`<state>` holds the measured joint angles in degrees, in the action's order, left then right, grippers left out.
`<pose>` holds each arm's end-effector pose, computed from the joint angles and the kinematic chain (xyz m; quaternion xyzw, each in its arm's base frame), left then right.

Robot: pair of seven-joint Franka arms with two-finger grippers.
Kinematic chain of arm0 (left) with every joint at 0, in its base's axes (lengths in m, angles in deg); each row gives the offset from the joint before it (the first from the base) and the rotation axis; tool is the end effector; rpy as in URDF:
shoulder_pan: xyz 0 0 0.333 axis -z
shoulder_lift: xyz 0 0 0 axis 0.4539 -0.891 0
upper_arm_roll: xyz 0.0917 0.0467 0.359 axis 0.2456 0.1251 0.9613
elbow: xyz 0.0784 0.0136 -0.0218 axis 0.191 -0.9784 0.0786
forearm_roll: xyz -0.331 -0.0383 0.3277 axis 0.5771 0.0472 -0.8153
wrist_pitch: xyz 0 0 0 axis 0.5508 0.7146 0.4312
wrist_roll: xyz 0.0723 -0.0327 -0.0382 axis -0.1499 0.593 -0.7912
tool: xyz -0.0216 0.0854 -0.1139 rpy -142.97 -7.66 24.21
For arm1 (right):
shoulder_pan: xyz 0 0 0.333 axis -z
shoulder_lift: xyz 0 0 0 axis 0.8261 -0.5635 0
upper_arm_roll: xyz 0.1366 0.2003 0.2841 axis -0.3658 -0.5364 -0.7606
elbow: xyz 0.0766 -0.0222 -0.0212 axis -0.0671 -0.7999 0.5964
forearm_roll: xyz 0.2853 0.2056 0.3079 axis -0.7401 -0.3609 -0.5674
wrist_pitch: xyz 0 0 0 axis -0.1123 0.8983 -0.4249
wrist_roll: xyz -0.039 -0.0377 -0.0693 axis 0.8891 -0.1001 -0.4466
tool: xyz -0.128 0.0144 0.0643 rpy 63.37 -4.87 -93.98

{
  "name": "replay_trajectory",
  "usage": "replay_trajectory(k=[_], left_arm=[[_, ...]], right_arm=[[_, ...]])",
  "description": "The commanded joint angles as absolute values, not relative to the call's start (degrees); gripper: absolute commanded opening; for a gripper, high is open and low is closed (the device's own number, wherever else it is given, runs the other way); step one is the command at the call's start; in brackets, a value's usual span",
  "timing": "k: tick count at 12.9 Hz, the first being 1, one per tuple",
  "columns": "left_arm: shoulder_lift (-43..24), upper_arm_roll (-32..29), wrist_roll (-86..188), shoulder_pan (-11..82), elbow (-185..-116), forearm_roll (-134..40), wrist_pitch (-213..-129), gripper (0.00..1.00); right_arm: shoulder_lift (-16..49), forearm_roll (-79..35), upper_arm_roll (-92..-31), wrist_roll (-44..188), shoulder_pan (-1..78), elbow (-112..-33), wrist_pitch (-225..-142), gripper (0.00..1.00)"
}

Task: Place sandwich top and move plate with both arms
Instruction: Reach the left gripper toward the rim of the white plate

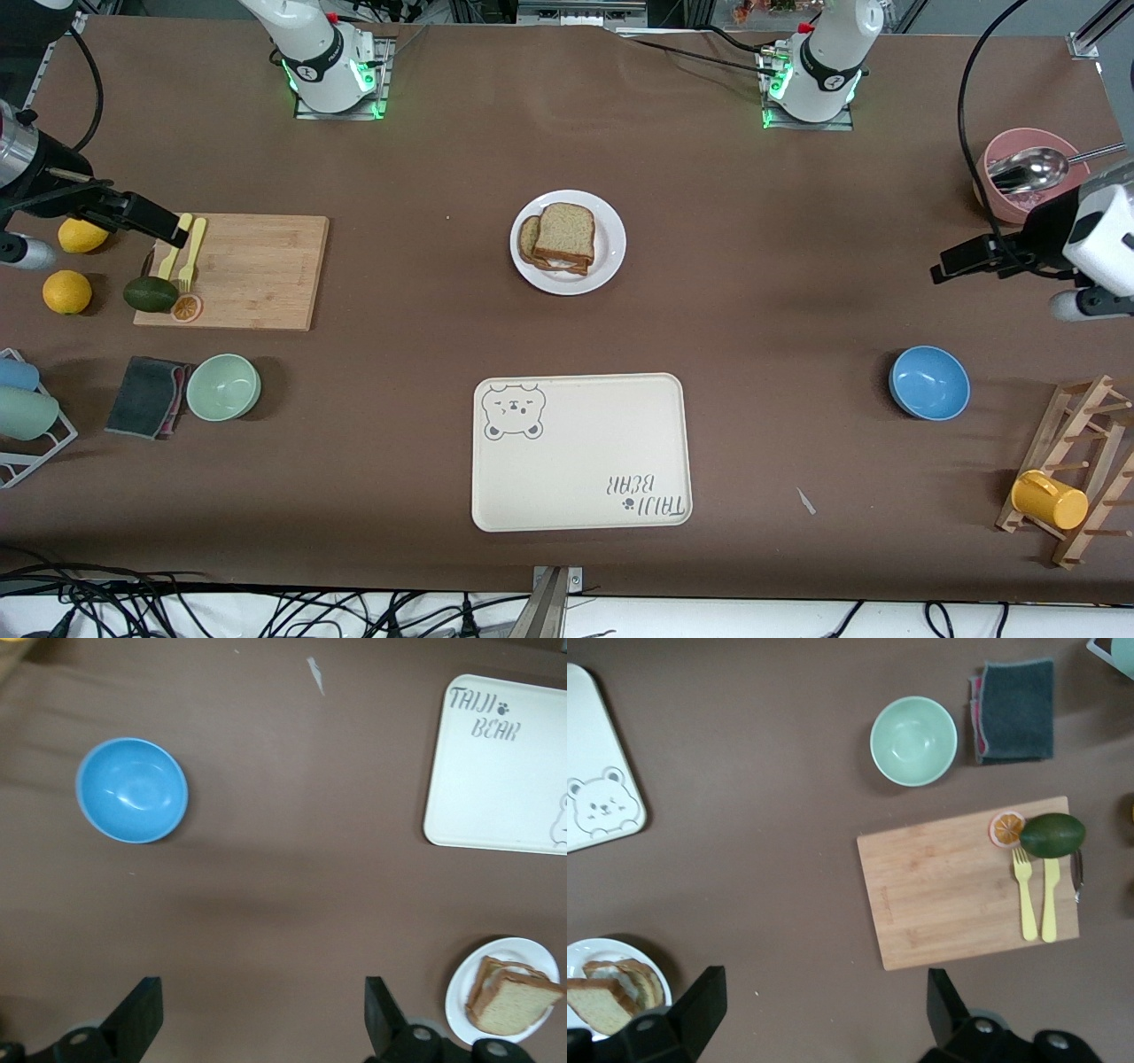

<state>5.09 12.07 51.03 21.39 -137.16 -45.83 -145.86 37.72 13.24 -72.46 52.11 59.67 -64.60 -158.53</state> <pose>0.6920 -0.0070 0.5561 0.9913 0.0755 -0.0547 0.0927 0.6432 0.0238 0.6055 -0.9926 0.1156 0.0338 0.0159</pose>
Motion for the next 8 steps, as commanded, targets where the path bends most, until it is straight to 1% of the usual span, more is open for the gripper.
replay_trajectory(k=[1,3,5,8], left_arm=[[2.6,12.1,50.4,21.2,-137.2,-41.1,-145.9,1.00],[2.0,12.0,50.7,21.4,-140.7,-36.4,-149.1,1.00],[1.8,11.8,50.9,22.5,-144.6,-35.8,-153.6,1.00],[3.3,8.7,50.9,22.8,-154.6,-33.4,-165.6,1.00]], right_arm=[[40.8,14.5,-73.4,54.1,61.6,-68.0,-156.3,1.00],[40.8,14.7,-73.6,54.8,61.6,-67.8,-156.3,1.00],[40.8,14.7,-73.5,58.1,61.6,-68.0,-158.4,1.00],[40.7,16.0,-73.7,58.5,61.5,-68.1,-158.4,1.00]])
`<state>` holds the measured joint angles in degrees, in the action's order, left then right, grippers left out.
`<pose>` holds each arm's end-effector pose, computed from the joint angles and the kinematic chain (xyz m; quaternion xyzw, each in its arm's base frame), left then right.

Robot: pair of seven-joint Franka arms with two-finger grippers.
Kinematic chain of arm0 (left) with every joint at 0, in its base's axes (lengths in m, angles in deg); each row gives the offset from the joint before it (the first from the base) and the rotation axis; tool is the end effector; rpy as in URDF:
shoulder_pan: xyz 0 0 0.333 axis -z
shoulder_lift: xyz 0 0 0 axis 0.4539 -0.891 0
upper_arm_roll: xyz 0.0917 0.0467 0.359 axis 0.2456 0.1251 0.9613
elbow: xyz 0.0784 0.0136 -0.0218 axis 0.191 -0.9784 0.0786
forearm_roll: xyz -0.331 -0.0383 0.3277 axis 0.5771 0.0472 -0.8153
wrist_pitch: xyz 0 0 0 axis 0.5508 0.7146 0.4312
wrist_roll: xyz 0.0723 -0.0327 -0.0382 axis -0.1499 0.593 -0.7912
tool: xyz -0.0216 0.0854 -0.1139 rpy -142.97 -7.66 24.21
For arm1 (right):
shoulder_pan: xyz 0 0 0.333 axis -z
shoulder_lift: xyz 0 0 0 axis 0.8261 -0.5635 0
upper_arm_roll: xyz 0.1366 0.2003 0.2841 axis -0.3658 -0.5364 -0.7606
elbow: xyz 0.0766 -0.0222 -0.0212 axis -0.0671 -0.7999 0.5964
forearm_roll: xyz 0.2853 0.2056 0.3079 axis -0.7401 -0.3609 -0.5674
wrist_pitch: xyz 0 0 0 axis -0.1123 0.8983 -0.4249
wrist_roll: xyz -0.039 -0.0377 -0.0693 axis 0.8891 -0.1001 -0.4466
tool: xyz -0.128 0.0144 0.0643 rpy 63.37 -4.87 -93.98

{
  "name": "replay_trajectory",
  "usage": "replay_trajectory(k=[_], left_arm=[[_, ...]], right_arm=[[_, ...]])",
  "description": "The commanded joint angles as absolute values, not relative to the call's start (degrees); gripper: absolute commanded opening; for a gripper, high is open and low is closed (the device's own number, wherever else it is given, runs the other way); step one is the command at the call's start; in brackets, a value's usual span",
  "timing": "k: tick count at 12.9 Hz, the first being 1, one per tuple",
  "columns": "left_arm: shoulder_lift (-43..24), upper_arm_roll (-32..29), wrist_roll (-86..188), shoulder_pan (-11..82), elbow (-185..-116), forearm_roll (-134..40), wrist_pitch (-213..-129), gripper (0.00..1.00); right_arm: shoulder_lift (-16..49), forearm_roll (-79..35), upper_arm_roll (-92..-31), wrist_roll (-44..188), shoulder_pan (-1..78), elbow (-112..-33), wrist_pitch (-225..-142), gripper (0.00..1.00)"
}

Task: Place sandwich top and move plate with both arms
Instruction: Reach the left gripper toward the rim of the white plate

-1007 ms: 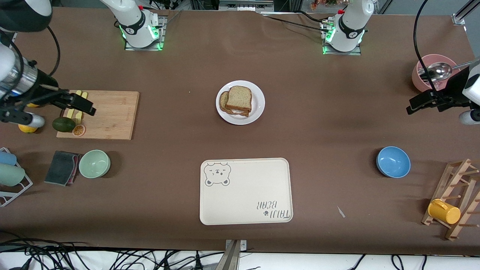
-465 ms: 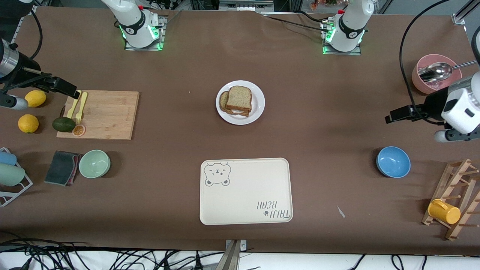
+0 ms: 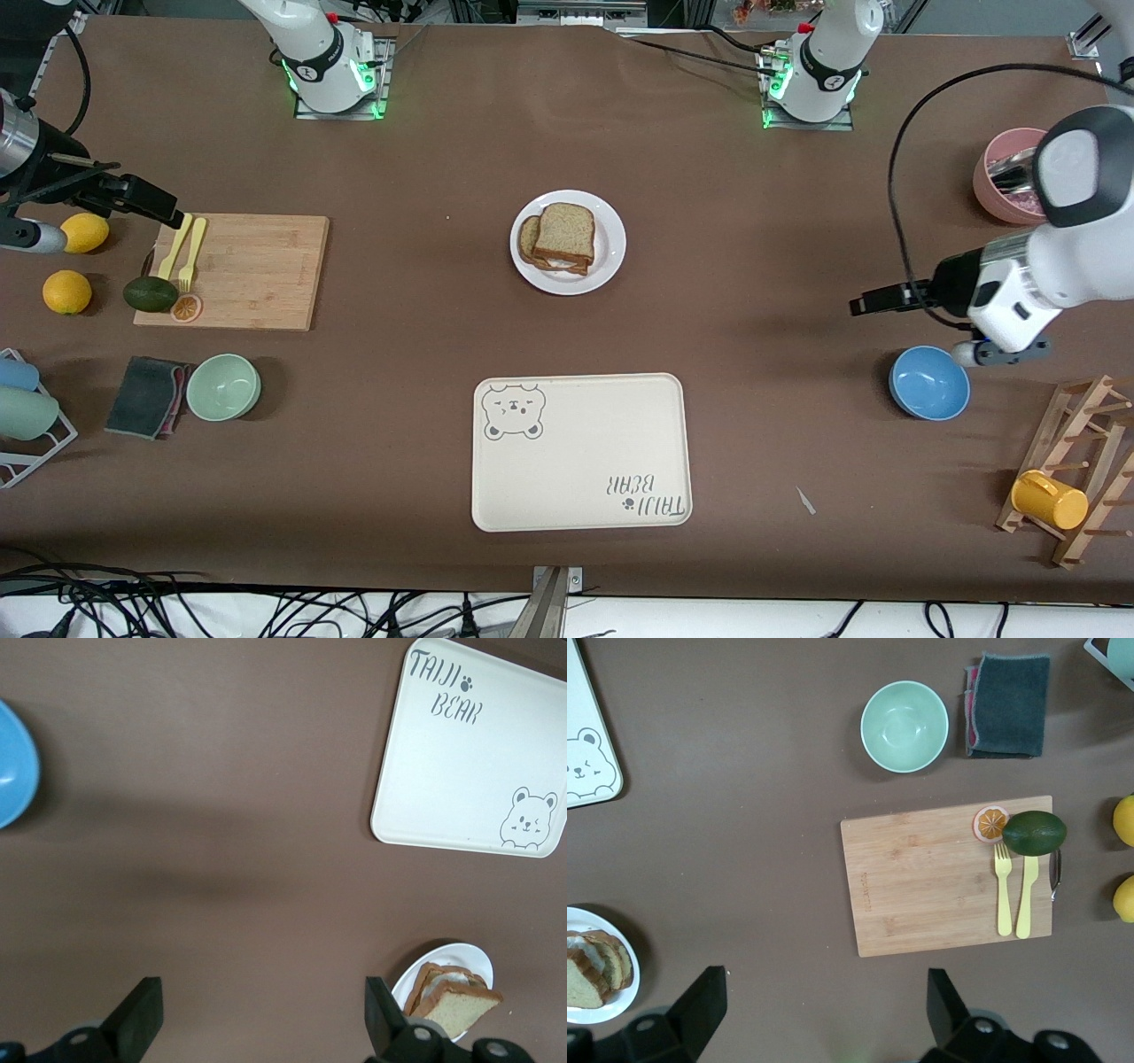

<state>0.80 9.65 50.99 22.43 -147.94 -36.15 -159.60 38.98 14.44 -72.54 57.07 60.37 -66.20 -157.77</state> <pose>0.7040 -0.0619 0.4258 0.9775 0.0949 -0.0748 0.1727 0.6328 0.0143 0.6032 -0.9961 0.0775 0.0415 0.0051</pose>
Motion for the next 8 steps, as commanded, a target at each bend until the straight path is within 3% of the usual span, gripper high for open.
replay_trajectory(k=[1,4,8], left_arm=[[3.6,7.3,50.9,22.8,-157.4,-32.1,-169.5,1.00],[3.5,4.2,51.3,22.9,-164.0,-26.5,-179.1,1.00],[1.7,3.1,61.4,23.7,-167.0,-12.4,-180.8,1.00]], right_arm=[[40.7,16.4,-73.7,59.4,61.5,-67.8,-158.4,1.00],[40.5,17.4,-73.7,61.5,61.5,-67.3,-159.9,1.00],[40.7,18.5,-73.7,61.6,61.4,-67.3,-161.6,1.00]])
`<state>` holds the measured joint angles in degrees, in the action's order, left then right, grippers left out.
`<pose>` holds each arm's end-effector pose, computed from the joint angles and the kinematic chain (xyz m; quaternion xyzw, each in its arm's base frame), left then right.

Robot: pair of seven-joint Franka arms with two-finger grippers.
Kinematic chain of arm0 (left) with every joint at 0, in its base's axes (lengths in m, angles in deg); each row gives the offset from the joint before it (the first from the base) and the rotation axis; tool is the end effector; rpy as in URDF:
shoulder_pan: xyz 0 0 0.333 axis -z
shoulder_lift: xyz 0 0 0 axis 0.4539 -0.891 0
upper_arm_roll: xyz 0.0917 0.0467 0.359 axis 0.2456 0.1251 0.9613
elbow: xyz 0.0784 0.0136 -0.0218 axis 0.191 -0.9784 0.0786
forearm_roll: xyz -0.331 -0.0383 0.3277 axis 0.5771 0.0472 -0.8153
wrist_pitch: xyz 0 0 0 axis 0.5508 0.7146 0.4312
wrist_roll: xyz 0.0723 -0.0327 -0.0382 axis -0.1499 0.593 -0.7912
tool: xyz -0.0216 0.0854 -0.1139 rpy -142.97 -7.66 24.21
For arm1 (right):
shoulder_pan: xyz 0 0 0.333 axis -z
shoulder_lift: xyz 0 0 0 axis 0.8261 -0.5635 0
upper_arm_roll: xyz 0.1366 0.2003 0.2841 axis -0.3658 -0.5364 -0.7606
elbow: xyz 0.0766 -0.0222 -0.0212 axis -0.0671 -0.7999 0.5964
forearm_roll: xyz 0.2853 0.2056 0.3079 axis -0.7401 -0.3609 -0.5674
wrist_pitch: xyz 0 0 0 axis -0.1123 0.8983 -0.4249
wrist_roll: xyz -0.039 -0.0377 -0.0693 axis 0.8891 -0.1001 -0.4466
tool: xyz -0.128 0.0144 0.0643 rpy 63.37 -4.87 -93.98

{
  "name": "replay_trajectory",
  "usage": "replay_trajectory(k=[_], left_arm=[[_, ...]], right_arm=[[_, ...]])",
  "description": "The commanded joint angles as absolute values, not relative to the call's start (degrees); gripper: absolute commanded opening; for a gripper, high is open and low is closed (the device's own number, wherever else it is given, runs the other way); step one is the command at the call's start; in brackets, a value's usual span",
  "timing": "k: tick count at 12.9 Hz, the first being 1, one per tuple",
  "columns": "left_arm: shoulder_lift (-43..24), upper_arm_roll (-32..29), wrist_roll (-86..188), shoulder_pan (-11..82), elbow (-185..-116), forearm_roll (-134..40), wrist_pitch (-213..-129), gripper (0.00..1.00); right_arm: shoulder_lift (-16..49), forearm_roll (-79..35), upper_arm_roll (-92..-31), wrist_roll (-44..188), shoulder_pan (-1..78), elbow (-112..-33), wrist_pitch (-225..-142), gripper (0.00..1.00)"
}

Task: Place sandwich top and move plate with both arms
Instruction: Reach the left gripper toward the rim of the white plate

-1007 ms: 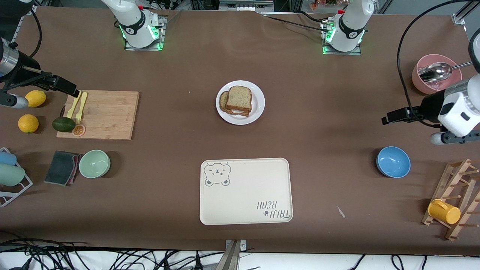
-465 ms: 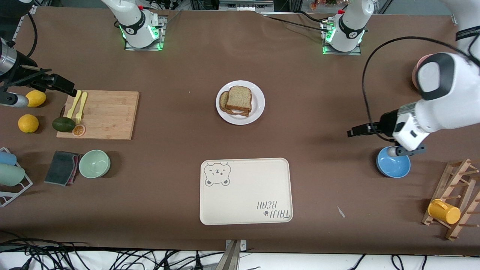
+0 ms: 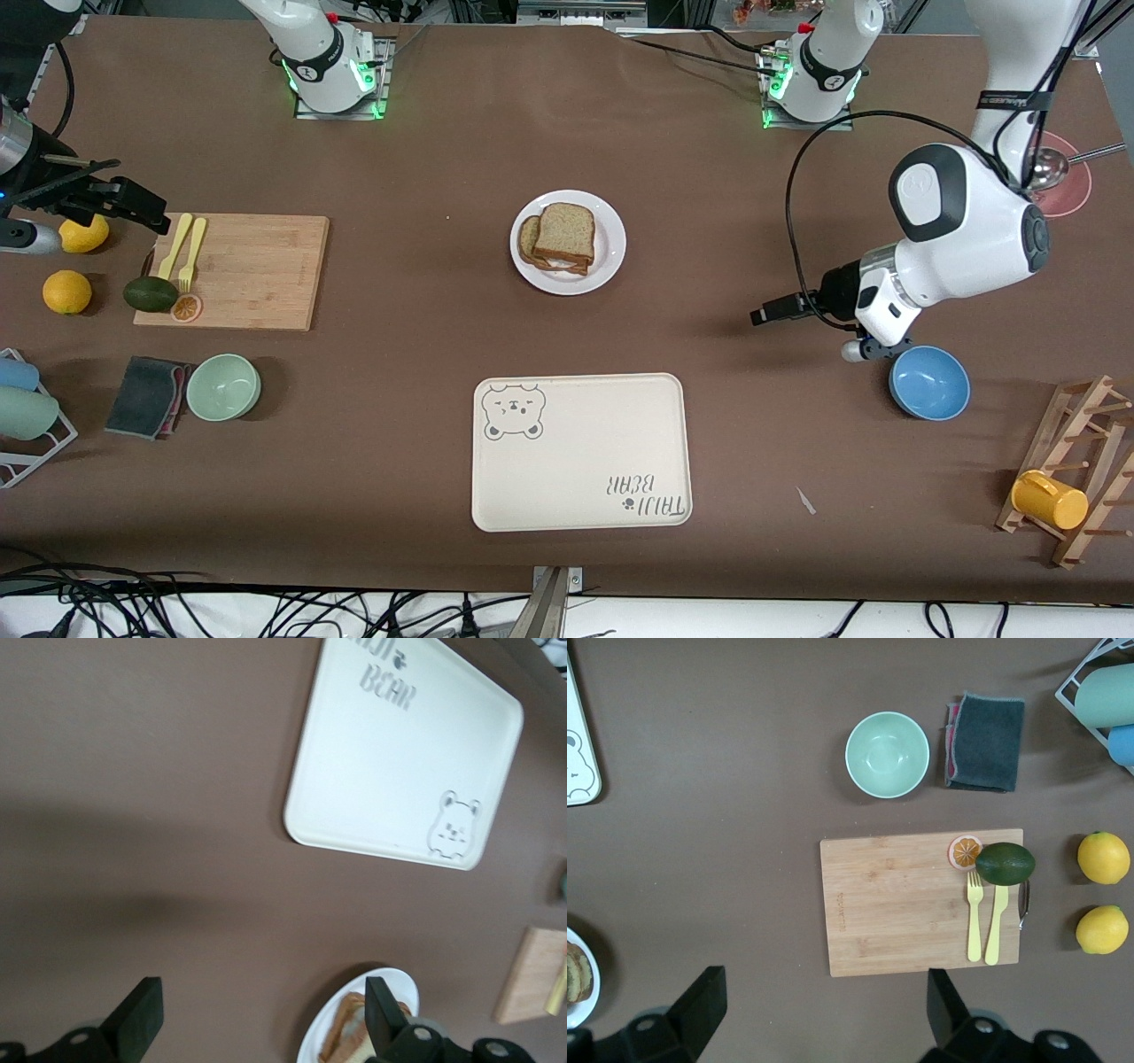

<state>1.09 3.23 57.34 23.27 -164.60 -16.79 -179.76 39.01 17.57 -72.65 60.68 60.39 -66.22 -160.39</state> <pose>0.6587 -0.1493 0.3168 0.9462 0.1297 -0.0549 0.2913 0.6396 0.0077 0.6070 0.9987 -0.0441 -0.0166 0.0193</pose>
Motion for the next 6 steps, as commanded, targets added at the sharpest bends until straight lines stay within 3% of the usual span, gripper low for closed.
replay_trajectory(k=[1,4,6], left_arm=[[0.9,3.1,62.1,25.3,-167.9,-11.6,-181.4,1.00],[-0.7,-1.4,66.3,26.1,-172.6,-6.0,-189.1,1.00],[-1.5,-1.5,77.5,26.1,-174.4,1.9,-188.9,1.00]], right_arm=[[40.7,18.4,-73.8,61.6,61.5,-67.3,-161.9,1.00],[41.0,18.2,-73.8,61.7,61.5,-67.2,-161.9,1.00],[41.1,18.2,-74.0,61.6,61.4,-67.2,-162.3,1.00]])
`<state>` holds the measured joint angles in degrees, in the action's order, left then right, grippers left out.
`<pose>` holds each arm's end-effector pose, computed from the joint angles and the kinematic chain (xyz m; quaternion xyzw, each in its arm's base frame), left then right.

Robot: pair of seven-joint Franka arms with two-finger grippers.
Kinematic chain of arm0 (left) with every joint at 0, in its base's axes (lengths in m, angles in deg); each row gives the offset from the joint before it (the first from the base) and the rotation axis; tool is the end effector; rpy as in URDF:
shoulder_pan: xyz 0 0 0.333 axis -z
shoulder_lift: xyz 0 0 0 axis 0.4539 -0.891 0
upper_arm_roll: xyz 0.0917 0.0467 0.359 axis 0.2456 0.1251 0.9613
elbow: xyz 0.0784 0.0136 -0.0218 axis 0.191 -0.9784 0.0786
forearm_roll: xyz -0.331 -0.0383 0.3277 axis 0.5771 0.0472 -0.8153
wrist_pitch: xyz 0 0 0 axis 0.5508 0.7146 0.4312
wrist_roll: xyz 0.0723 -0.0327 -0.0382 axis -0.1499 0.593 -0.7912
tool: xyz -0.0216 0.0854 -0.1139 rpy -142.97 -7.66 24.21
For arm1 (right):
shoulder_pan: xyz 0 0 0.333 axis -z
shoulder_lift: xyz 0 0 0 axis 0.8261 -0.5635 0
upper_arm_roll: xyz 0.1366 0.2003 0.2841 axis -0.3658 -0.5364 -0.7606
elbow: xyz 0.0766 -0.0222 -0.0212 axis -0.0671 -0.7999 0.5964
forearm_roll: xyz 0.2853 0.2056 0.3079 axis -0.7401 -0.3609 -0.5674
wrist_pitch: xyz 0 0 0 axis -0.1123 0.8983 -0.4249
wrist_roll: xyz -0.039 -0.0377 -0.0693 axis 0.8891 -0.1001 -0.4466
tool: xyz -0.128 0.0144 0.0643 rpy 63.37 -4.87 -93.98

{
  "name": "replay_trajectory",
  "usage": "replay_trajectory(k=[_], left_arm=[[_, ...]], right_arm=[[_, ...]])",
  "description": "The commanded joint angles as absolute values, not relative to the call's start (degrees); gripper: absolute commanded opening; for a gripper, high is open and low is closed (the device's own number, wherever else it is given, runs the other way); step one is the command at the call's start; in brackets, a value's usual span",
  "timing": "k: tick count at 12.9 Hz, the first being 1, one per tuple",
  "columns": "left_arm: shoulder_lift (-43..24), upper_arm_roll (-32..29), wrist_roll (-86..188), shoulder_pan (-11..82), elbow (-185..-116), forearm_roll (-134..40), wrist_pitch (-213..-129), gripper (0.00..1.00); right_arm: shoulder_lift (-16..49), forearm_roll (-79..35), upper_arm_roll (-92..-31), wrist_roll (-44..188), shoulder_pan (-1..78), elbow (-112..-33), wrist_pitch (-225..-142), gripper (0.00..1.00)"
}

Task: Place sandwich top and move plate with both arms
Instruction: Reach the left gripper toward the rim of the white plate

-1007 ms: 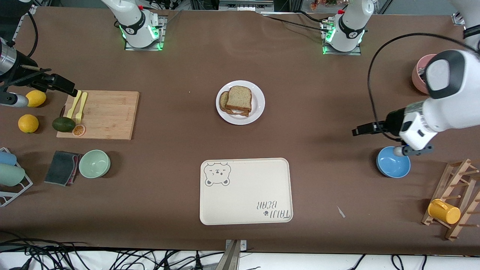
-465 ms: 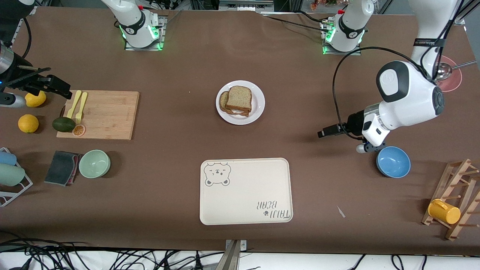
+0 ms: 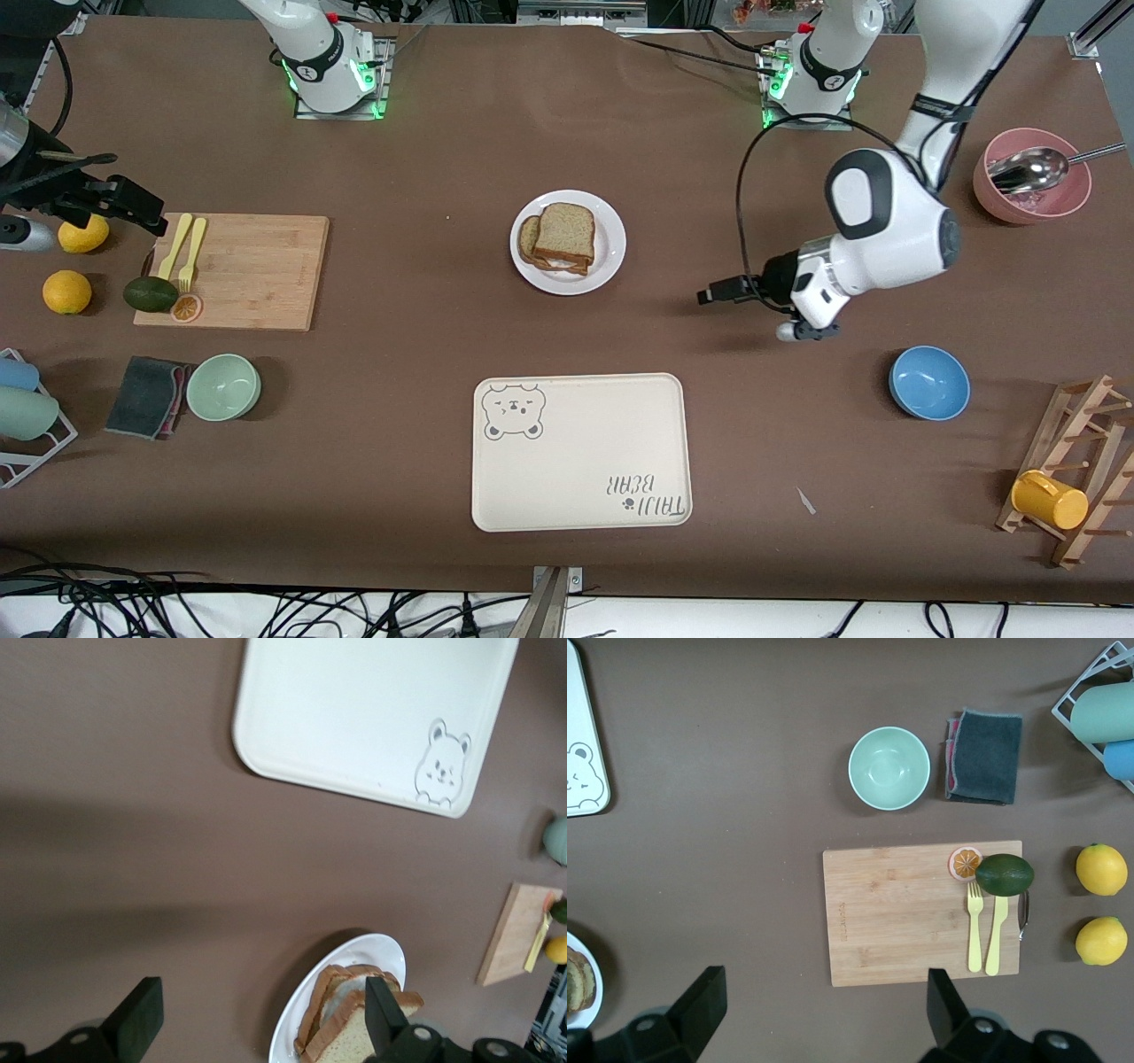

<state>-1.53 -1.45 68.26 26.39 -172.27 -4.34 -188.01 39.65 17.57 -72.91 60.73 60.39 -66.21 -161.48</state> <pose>0.6026 -0.2238 0.2408 0.9331 0.0960 -0.0688 0.3397 0.6392 0.0109 0.6159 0.9990 -0.0413 -0.0014 0.0188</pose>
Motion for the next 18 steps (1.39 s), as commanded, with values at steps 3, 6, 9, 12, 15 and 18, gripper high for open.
replay_trajectory(k=[3,6,9,12,15,18], left_arm=[[-1.5,-1.5,91.0,26.2,-178.1,12.7,-187.5,1.00],[-3.1,-1.5,97.5,27.6,-179.8,21.5,-187.6,1.00],[-5.3,-1.5,98.8,31.0,-180.3,28.0,-188.2,1.00],[-7.1,-3.6,99.0,32.4,-180.2,30.9,-189.1,0.99],[-8.3,-5.3,100.5,32.4,-180.3,32.4,-190.6,0.99],[-10.9,-7.8,104.0,32.6,-180.2,37.0,-194.2,0.99]], right_arm=[[41.2,18.1,-73.7,61.7,61.5,-67.2,-162.0,1.00],[41.9,18.5,-74.0,61.6,61.4,-67.3,-161.6,1.00],[41.9,18.6,-74.1,61.5,61.3,-67.3,-162.0,1.00],[41.3,18.7,-73.9,61.5,61.3,-67.4,-162.3,1.00],[41.1,18.7,-74.0,61.5,61.3,-67.4,-162.4,1.00],[40.7,18.7,-73.9,61.6,61.3,-67.8,-162.5,1.00]])
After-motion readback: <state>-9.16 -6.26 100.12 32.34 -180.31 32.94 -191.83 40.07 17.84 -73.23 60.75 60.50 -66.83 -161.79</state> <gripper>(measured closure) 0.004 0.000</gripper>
